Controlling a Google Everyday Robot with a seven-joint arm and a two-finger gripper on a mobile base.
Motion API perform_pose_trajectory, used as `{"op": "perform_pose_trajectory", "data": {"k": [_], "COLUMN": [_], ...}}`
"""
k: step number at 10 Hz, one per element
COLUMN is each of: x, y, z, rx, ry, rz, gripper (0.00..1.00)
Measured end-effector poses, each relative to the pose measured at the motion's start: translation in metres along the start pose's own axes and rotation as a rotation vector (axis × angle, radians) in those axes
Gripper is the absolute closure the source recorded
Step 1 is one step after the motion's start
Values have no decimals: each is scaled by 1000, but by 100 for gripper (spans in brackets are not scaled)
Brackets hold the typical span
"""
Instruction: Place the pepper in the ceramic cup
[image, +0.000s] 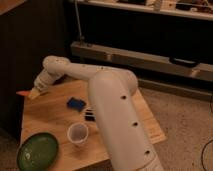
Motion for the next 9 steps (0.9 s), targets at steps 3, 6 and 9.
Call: {"op": "perform_pose_trajectory", "data": {"k": [3, 6, 9], "x": [-1, 42, 75], "y": [35, 81, 120], "z": [-49, -80, -101], "rx": [-67, -114, -117], "ry": [-76, -130, -164], "rz": [-1, 28, 63], "gripper": [94, 94, 94]}}
